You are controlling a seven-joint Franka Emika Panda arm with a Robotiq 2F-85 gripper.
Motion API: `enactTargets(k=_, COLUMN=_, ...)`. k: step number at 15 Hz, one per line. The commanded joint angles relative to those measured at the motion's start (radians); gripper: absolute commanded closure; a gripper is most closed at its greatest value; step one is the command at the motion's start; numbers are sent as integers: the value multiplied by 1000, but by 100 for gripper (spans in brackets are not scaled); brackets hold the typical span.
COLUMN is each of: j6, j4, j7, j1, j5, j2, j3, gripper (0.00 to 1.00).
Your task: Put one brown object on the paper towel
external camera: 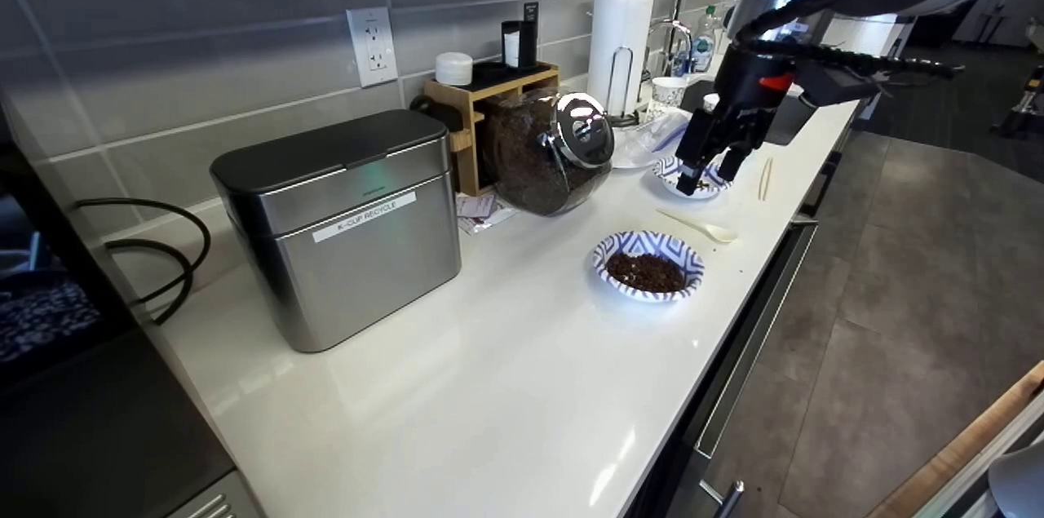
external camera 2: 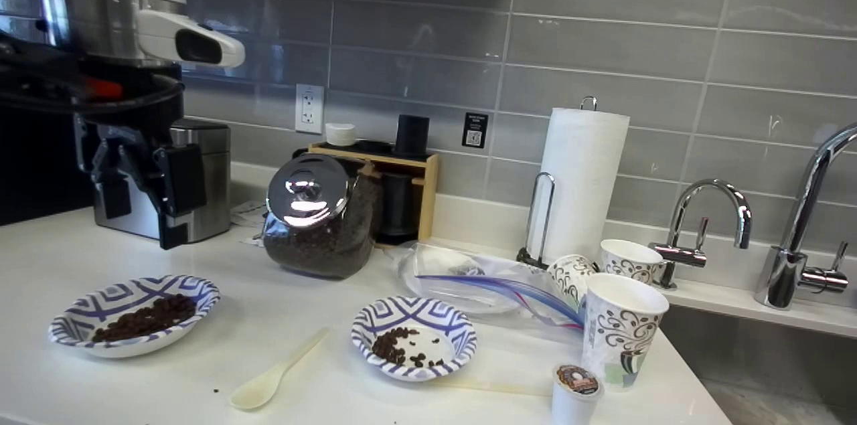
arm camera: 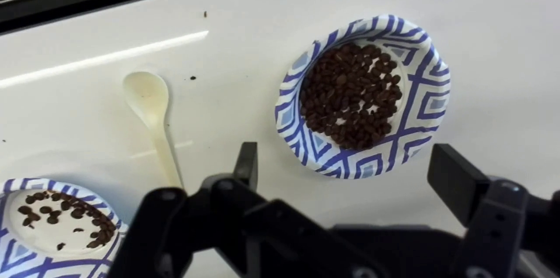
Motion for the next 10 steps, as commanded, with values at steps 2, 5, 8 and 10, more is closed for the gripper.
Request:
enactTargets(k=2, j6=-1, j4=16, j7=-1, j1=0, j5=4, j2=29, j3=4, gripper=0)
enactTargets(k=5, j6=-1, j4=23, j7=-1, j1=0, j5=6, j2=35, j3=4, gripper=0)
enactTargets(k=8, j6=39, j4=30, j7=40, j1=11, j5=27, j2=72, j3=24, gripper=0)
enactTargets(k=10, j6=79, j4=24, j7=71, j1=10, j5=11, j2=87, j3=46, gripper=0)
